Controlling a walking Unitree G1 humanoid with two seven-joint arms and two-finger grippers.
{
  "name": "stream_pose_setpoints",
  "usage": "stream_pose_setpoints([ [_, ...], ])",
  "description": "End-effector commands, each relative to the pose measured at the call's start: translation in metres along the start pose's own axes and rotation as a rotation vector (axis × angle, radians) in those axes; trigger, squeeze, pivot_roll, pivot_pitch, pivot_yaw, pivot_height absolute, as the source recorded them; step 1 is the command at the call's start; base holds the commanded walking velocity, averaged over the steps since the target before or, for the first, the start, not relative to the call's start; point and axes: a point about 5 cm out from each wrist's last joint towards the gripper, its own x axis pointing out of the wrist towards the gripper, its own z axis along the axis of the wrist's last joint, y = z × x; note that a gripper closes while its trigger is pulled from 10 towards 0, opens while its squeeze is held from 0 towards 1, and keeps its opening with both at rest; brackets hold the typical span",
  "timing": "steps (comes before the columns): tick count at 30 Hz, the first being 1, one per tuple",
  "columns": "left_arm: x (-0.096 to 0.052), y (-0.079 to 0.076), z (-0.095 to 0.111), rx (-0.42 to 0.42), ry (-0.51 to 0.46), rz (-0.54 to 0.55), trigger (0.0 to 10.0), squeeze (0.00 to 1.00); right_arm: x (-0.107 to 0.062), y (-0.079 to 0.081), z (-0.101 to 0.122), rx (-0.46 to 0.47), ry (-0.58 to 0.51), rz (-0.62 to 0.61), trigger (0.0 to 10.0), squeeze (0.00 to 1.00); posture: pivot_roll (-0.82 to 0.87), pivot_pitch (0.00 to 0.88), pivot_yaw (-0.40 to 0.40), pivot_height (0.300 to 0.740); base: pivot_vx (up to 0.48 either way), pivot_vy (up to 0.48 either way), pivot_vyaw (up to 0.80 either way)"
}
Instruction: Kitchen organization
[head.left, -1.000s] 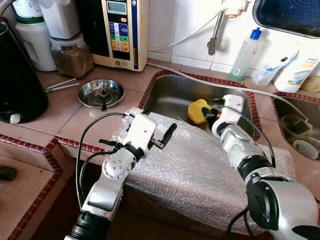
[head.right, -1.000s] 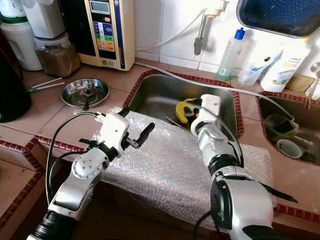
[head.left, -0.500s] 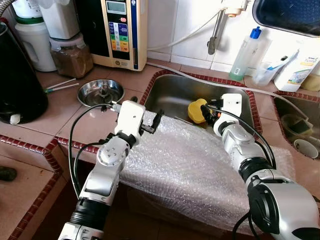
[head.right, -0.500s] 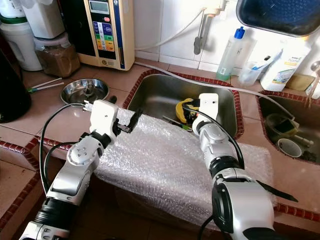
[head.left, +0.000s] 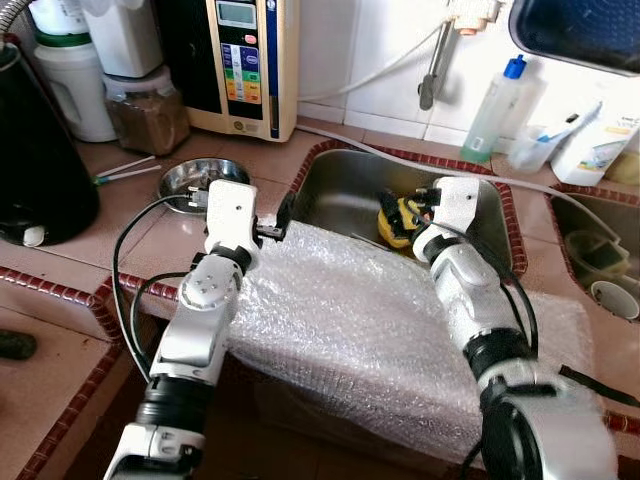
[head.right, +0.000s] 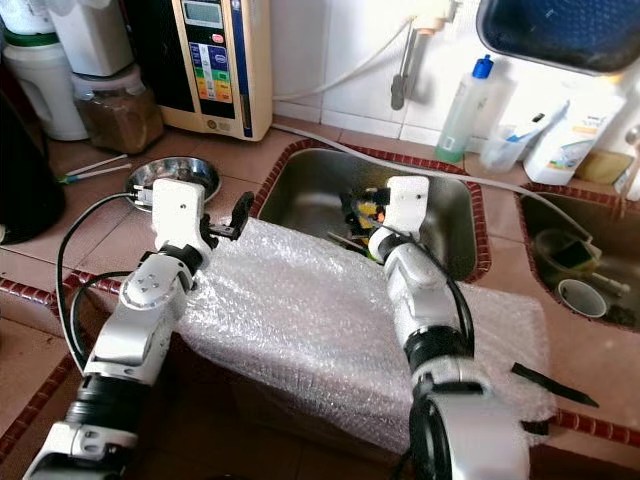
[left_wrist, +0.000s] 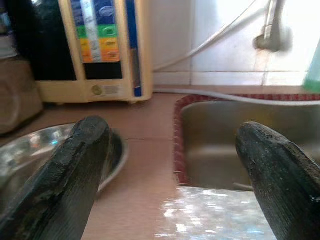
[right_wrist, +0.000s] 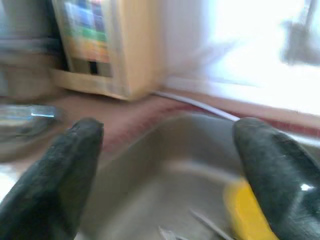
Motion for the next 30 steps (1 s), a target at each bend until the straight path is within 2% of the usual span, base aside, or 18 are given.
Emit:
stream_pose_setpoints([
  [1,0.004,-0.002,0.005,0.009,-0.019,0.007,10.0,1.00,0.001,0.005,0.010,-0.008,-0.025,0.046,10.0,1.00,0.10,0.000,-0.001,0.740,0.000,0.000,0.00],
  [6,0.008,-0.003,0.006,0.088,-0.025,0.012,10.0,1.00,-0.006,0.022,-0.005,0.153,0.010,0.090,10.0,1.00,0.22,0.000,-0.098,0.740,0.000,0.000,0.00],
  [8,0.007,0.001,0.003,0.113,-0.018,0.023,10.0,1.00,0.002,0.036,-0.014,0.156,0.043,0.137,10.0,1.00,0.24,0.000,-0.126,0.740,0.000,0.000,0.00],
  [9,0.005,0.009,-0.003,0.108,0.005,0.061,10.0,1.00,0.013,0.054,-0.014,0.122,0.057,0.205,10.0,1.00,0.20,0.000,-0.127,0.740,0.000,0.000,0.00],
  [10,0.003,0.013,-0.006,0.107,0.014,0.078,10.0,0.00,0.020,0.064,-0.006,0.119,0.041,0.242,10.0,1.00,0.17,0.000,-0.125,0.740,0.000,0.000,0.00],
  [11,0.003,0.013,-0.006,0.107,0.014,0.078,10.0,0.00,0.020,0.064,-0.006,0.119,0.041,0.242,10.0,1.00,0.17,0.000,-0.125,0.740,0.000,0.000,0.00],
  [12,0.003,0.019,-0.010,0.119,0.017,0.099,10.0,0.00,0.024,0.078,0.007,0.101,0.015,0.298,10.0,1.00,0.18,0.000,-0.125,0.740,0.000,0.000,0.00],
  [14,0.004,0.019,-0.011,0.116,0.020,0.102,10.0,0.00,0.023,0.081,0.009,0.103,0.011,0.307,10.0,1.00,0.18,0.000,-0.122,0.740,0.000,0.000,0.00],
  [17,0.008,0.023,-0.010,0.104,0.030,0.123,10.0,0.00,0.016,0.077,0.005,0.096,0.034,0.278,10.0,1.00,0.17,0.000,-0.080,0.740,0.000,0.000,0.00],
  [19,0.010,0.027,-0.010,0.113,0.036,0.139,10.0,0.00,0.009,0.071,0.002,0.107,0.036,0.217,10.0,1.00,0.17,0.000,-0.048,0.740,0.000,0.000,0.00],
  [20,0.011,0.029,-0.009,0.131,0.040,0.130,10.0,0.00,0.006,0.063,0.001,0.118,0.017,0.141,10.0,1.00,0.16,0.000,-0.018,0.740,0.000,0.000,0.00],
  [21,0.012,0.031,-0.008,0.136,0.041,0.130,10.0,0.00,0.004,0.057,0.001,0.111,0.003,0.086,10.0,0.68,0.16,0.000,-0.010,0.740,0.000,0.000,0.00],
  [23,0.013,0.033,-0.008,0.147,0.043,0.126,10.0,0.00,-0.001,0.048,0.000,0.097,-0.012,0.010,10.0,0.52,0.14,0.000,0.013,0.740,0.000,0.000,0.00],
  [24,0.013,0.033,-0.008,0.147,0.043,0.126,10.0,0.00,-0.001,0.048,0.000,0.097,-0.012,0.010,10.0,0.52,0.14,0.000,0.013,0.740,0.000,0.000,0.00],
  [25,0.014,0.034,-0.009,0.158,0.043,0.125,10.0,0.00,-0.008,0.039,0.000,0.059,-0.016,-0.047,10.0,0.00,0.13,0.000,0.026,0.740,0.000,0.000,0.00],
  [27,0.014,0.035,-0.009,0.162,0.043,0.129,10.0,0.00,-0.012,0.035,0.001,0.033,-0.018,-0.072,10.0,0.00,0.13,0.000,0.026,0.740,0.000,0.000,0.00],
  [28,0.014,0.039,-0.012,0.166,0.059,0.139,10.0,0.00,-0.019,0.027,0.000,0.019,-0.010,-0.119,10.0,0.00,0.10,0.000,0.045,0.740,0.000,0.000,0.00],
  [30,0.015,0.043,-0.017,0.170,0.094,0.151,10.0,0.00,-0.026,0.020,-0.001,0.031,0.002,-0.149,10.0,0.00,0.09,0.000,0.050,0.740,0.000,0.000,0.00],
])
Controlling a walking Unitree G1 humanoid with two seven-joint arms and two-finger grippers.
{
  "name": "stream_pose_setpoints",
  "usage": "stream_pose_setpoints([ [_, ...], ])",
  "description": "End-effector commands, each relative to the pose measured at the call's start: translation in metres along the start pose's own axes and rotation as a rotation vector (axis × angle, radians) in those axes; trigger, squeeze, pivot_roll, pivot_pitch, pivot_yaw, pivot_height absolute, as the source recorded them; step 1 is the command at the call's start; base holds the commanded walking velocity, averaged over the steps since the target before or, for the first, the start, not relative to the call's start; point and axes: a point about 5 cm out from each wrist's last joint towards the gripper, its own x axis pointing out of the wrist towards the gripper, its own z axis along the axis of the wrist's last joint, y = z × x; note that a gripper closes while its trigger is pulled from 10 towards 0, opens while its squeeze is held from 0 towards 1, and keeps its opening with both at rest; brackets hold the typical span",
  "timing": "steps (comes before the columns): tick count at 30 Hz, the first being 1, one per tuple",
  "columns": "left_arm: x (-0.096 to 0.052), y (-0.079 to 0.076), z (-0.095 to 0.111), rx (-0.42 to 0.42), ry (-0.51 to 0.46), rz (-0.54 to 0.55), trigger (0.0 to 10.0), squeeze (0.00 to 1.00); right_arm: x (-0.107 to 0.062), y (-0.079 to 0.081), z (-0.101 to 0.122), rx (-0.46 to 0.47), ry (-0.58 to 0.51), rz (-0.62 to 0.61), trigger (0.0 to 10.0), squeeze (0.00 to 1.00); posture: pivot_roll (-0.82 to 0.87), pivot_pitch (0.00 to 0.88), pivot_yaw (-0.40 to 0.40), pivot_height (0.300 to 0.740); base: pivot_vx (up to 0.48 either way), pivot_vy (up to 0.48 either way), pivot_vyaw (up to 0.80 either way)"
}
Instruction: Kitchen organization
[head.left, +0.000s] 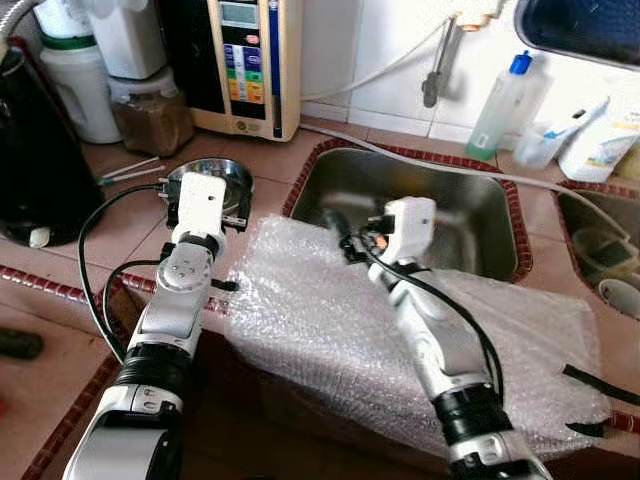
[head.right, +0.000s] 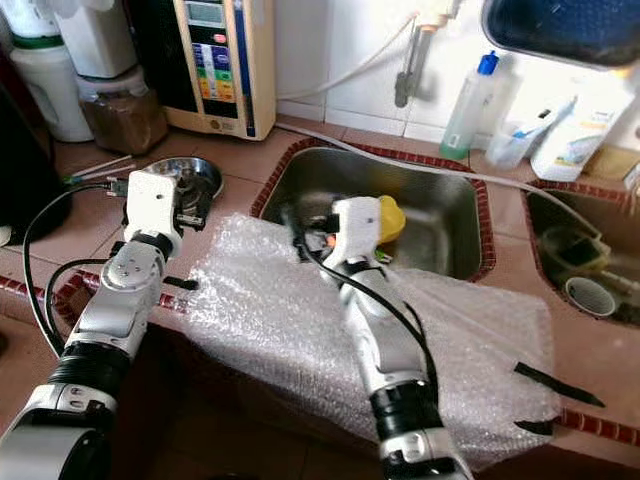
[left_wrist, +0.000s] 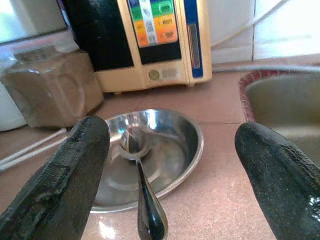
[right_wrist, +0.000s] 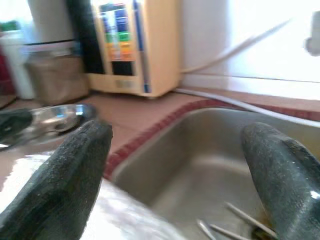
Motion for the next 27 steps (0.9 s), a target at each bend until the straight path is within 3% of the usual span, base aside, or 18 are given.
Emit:
stream_pose_setpoints([
  [1,0.004,0.004,-0.001,0.016,0.025,0.006,10.0,0.00,-0.004,-0.007,0.004,0.008,-0.006,-0.036,10.0,0.00,0.09,0.000,0.050,0.740,0.000,0.000,0.00],
  [4,0.007,0.007,-0.006,-0.001,0.068,0.037,10.0,0.00,-0.015,-0.018,0.004,0.030,0.011,-0.072,10.0,0.00,0.08,0.000,0.042,0.740,0.000,0.000,0.00],
  [14,0.011,0.015,-0.017,0.009,0.142,0.069,10.0,0.00,-0.041,-0.016,0.002,0.015,0.081,-0.038,10.0,0.00,0.05,0.000,0.043,0.740,0.000,0.000,0.00],
  [21,0.013,0.014,-0.020,0.006,0.182,0.046,9.6,0.00,-0.047,-0.016,0.006,0.031,0.079,-0.073,10.0,0.00,0.01,0.000,0.074,0.740,0.000,0.000,0.00],
  [22,0.014,0.012,-0.020,0.003,0.183,0.040,6.9,0.00,-0.049,-0.015,0.006,0.034,0.085,-0.072,10.0,0.00,0.01,0.000,0.073,0.740,0.000,0.000,0.00],
  [23,0.014,0.011,-0.020,0.006,0.185,0.037,6.2,0.00,-0.049,-0.014,0.006,0.035,0.086,-0.072,10.0,0.00,0.01,0.000,0.072,0.740,0.000,0.000,0.00],
  [24,0.015,0.011,-0.021,0.008,0.186,0.036,6.2,0.00,-0.050,-0.014,0.006,0.036,0.088,-0.073,10.0,0.00,0.01,0.000,0.072,0.740,0.000,0.000,0.00],
  [25,0.015,0.009,-0.021,0.007,0.191,0.030,3.7,0.00,-0.050,-0.012,0.005,0.037,0.095,-0.068,10.0,0.00,0.02,0.000,0.070,0.740,0.000,0.000,0.00],
  [26,0.015,0.009,-0.021,0.005,0.195,0.027,3.7,0.00,-0.051,-0.012,0.004,0.038,0.100,-0.065,10.0,0.00,0.02,0.000,0.070,0.740,0.000,0.000,0.00],
  [27,0.016,0.008,-0.021,0.013,0.201,0.021,2.0,0.00,-0.051,-0.011,0.004,0.039,0.103,-0.062,10.0,0.00,0.02,0.000,0.068,0.740,0.000,0.000,0.00],
])
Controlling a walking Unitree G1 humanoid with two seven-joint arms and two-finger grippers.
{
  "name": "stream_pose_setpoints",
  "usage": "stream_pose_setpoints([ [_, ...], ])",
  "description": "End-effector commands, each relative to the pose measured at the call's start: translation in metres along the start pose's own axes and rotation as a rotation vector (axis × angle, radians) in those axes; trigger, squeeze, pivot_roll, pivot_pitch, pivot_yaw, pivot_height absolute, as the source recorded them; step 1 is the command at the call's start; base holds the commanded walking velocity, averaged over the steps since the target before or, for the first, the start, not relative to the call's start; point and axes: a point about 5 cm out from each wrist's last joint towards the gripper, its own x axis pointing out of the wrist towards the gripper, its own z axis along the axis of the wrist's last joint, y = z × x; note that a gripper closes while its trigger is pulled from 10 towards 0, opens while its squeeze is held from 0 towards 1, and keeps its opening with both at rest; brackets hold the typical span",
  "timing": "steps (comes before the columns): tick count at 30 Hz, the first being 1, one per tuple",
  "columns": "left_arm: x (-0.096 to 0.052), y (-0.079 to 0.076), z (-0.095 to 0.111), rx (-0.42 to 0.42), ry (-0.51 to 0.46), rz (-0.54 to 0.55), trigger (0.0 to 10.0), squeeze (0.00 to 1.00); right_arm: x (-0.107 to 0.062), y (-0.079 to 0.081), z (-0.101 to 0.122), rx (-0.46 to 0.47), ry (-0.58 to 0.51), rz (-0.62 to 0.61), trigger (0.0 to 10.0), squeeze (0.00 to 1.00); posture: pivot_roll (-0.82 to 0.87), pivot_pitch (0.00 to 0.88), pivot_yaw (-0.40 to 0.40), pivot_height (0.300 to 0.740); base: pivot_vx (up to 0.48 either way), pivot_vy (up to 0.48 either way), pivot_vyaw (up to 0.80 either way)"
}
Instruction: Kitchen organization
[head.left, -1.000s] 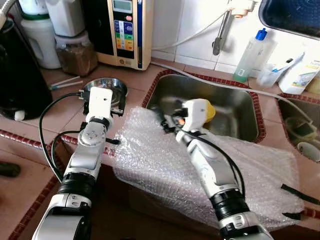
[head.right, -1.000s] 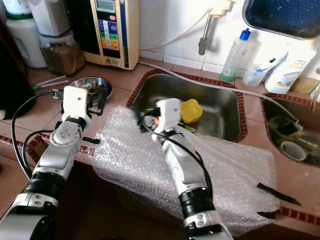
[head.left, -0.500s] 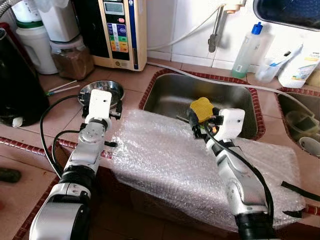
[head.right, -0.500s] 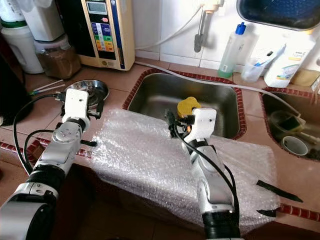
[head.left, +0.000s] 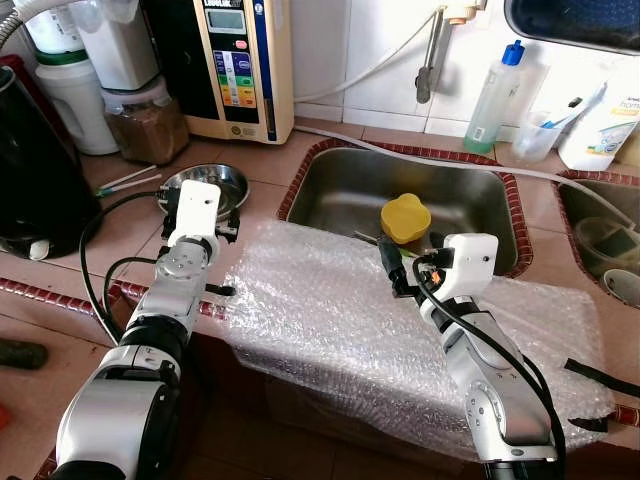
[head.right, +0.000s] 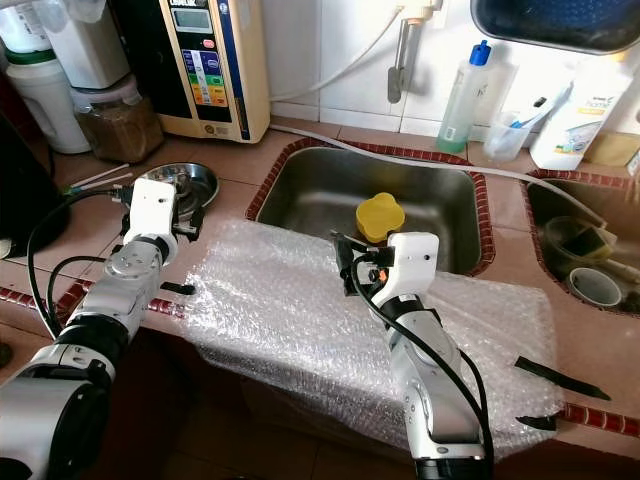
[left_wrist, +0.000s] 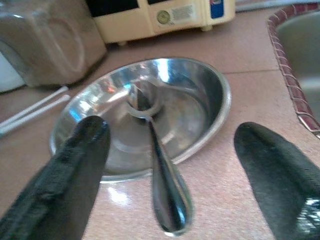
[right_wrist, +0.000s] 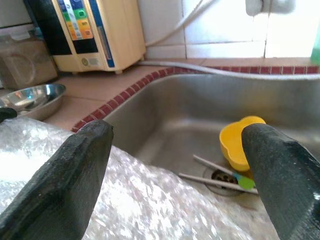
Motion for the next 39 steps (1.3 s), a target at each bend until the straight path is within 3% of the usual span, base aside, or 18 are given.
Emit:
stream_pose_setpoints([
  [1,0.002,-0.001,0.003,0.011,0.005,-0.015,0.2,0.00,-0.001,0.005,0.003,0.005,-0.005,0.017,10.0,0.00,0.02,0.000,0.068,0.740,0.000,0.000,0.00],
  [16,0.001,0.004,-0.006,0.028,0.051,-0.014,0.0,0.00,0.007,0.006,0.007,-0.019,0.002,0.046,10.0,0.00,0.03,0.000,0.058,0.740,0.000,0.000,0.00],
  [17,0.001,0.005,-0.007,0.041,0.057,-0.012,10.0,0.00,0.007,0.006,0.007,-0.018,0.003,0.047,10.0,0.00,0.03,0.000,0.060,0.740,0.000,0.000,0.00],
  [28,0.002,0.009,-0.008,0.044,0.067,-0.005,10.0,0.00,0.006,0.009,0.003,-0.014,0.015,0.053,10.0,0.00,0.03,0.000,0.065,0.740,0.000,0.000,0.00],
  [29,0.001,0.008,-0.009,0.043,0.072,-0.013,2.8,0.00,0.006,0.009,0.003,-0.014,0.016,0.053,10.0,0.00,0.02,0.000,0.065,0.740,0.000,0.000,0.00],
  [31,0.001,0.008,-0.010,0.049,0.076,-0.024,2.8,0.00,0.006,0.009,0.003,-0.015,0.016,0.053,10.0,0.00,0.02,0.000,0.065,0.740,0.000,0.000,0.00],
  [32,0.000,0.007,-0.012,0.044,0.086,-0.021,0.0,0.00,0.007,0.008,0.004,-0.018,0.014,0.051,10.0,0.00,0.02,0.000,0.065,0.740,0.000,0.000,0.00],
  [39,-0.002,0.006,-0.016,0.061,0.098,-0.023,0.0,0.00,0.007,0.007,0.004,-0.020,0.015,0.048,10.0,0.00,0.03,0.000,0.062,0.740,0.000,0.000,0.00],
])
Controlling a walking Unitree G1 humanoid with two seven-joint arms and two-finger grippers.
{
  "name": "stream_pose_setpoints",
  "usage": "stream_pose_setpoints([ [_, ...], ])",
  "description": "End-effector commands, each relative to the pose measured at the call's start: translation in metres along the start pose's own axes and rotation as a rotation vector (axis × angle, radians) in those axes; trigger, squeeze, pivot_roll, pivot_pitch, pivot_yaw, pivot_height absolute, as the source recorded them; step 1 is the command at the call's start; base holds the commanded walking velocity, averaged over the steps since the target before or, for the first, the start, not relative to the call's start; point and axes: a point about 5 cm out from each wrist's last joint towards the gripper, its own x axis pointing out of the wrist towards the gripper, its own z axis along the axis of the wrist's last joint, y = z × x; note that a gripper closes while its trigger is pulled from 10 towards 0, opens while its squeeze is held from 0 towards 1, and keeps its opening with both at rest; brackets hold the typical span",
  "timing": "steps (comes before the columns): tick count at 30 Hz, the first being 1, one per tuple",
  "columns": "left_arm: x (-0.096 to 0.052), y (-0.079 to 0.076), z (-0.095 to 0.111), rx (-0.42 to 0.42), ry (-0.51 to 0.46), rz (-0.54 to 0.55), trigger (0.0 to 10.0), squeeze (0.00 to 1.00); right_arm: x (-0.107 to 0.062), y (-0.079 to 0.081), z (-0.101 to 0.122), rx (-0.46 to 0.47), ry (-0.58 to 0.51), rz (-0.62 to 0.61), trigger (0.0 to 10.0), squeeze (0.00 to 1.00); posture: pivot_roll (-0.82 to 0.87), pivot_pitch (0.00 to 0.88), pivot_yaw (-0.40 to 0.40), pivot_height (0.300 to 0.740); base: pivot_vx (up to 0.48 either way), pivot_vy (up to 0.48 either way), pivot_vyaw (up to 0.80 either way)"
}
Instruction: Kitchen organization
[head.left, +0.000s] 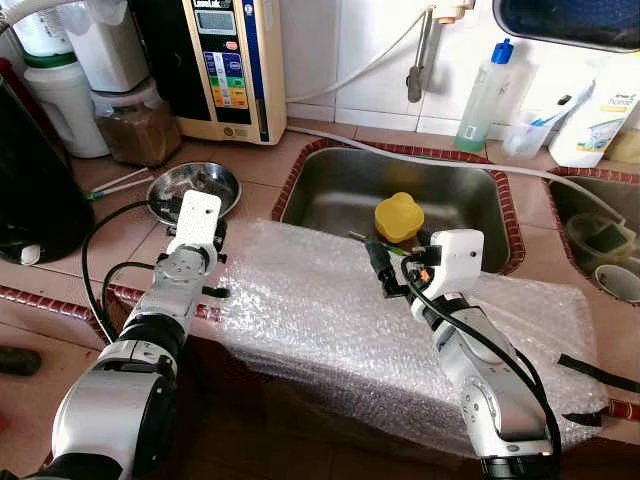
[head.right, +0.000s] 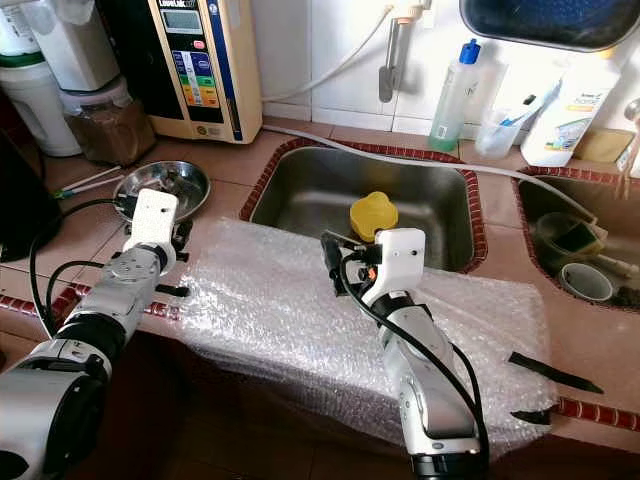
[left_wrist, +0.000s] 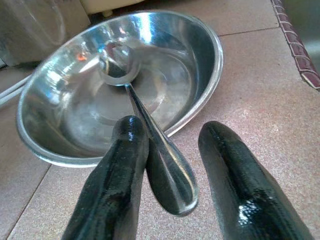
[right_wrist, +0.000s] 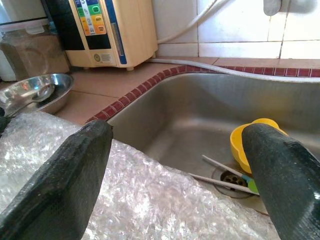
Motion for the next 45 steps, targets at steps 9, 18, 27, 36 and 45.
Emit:
stream_pose_setpoints([
  [9,-0.006,0.005,-0.005,0.028,-0.001,-0.007,0.0,0.00,0.001,0.000,-0.002,0.003,0.015,0.000,10.0,0.00,0.04,0.000,0.056,0.740,0.000,0.000,0.00],
  [18,-0.016,0.010,-0.002,0.032,-0.028,-0.010,0.0,0.00,0.006,-0.001,0.001,-0.001,0.011,0.005,10.0,0.00,0.05,0.000,0.051,0.740,0.000,0.000,0.00],
  [27,-0.034,0.014,0.002,0.051,-0.048,-0.014,0.0,0.00,0.008,0.000,-0.003,0.006,0.026,0.009,10.0,0.00,0.07,0.000,0.040,0.740,0.000,0.000,0.00],
  [36,-0.047,0.021,0.009,0.063,-0.114,0.055,0.0,0.00,0.013,0.002,-0.005,0.000,0.032,0.035,10.0,0.00,0.08,0.000,0.023,0.740,0.000,0.000,0.00],
  [45,-0.052,0.014,0.027,0.093,-0.275,0.141,0.0,0.00,0.023,-0.002,0.002,0.010,0.013,0.039,10.0,0.00,0.10,0.000,-0.014,0.740,0.000,0.000,0.00],
])
